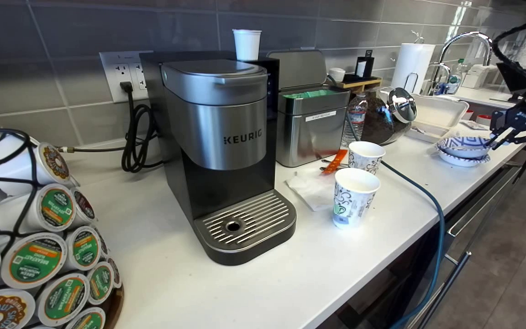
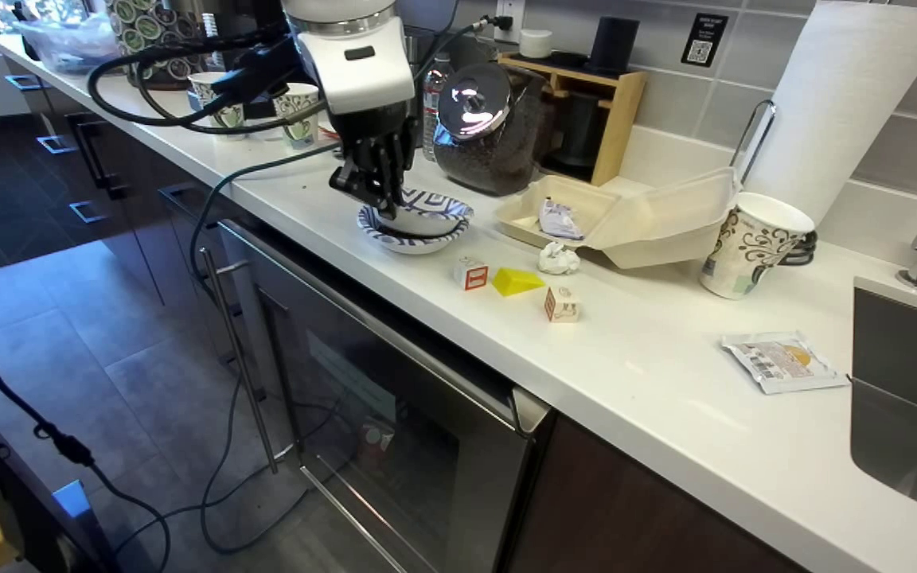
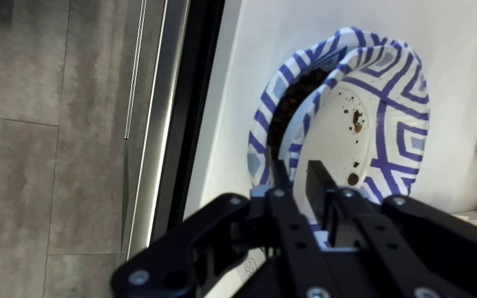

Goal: Place the empty bowl on the bowl with coffee grounds in it

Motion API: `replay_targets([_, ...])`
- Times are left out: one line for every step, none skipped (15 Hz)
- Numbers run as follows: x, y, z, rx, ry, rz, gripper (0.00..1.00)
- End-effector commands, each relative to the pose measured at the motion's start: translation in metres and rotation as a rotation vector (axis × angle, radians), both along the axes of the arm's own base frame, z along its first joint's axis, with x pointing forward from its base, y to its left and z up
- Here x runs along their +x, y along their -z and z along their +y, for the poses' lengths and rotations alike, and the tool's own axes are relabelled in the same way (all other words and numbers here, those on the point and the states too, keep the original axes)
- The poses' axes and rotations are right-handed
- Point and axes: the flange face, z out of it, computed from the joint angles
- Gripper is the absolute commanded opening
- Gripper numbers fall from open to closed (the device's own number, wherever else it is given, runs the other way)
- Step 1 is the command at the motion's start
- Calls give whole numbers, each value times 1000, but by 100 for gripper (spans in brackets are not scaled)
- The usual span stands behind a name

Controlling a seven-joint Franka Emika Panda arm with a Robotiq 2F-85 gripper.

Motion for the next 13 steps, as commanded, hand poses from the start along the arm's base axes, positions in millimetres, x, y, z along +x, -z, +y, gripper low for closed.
replay_targets([-1, -2, 4, 15, 17, -2, 51])
replay_targets([-2, -8, 4, 9, 16, -13, 58])
replay_targets([-4, -20, 5, 0, 5, -28, 67])
replay_targets([-4, -30, 7, -18, -3, -41, 73])
replay_targets([-5, -45, 12, -42, -19, -51, 82])
replay_targets([-5, -58, 16, -74, -40, -52, 88])
replay_targets([-6, -74, 24, -125, -66, -53, 95])
replay_targets([-7, -89, 33, -175, -109, -45, 100])
replay_targets([-7, -102, 48, -219, -189, -17, 100])
replay_targets([-7, -112, 60, -255, -242, 9, 100])
replay_targets([5, -98, 31, -211, -181, -15, 100])
replay_targets([5, -110, 43, -240, -212, -13, 100])
replay_targets([4, -116, 52, -252, -231, -15, 100])
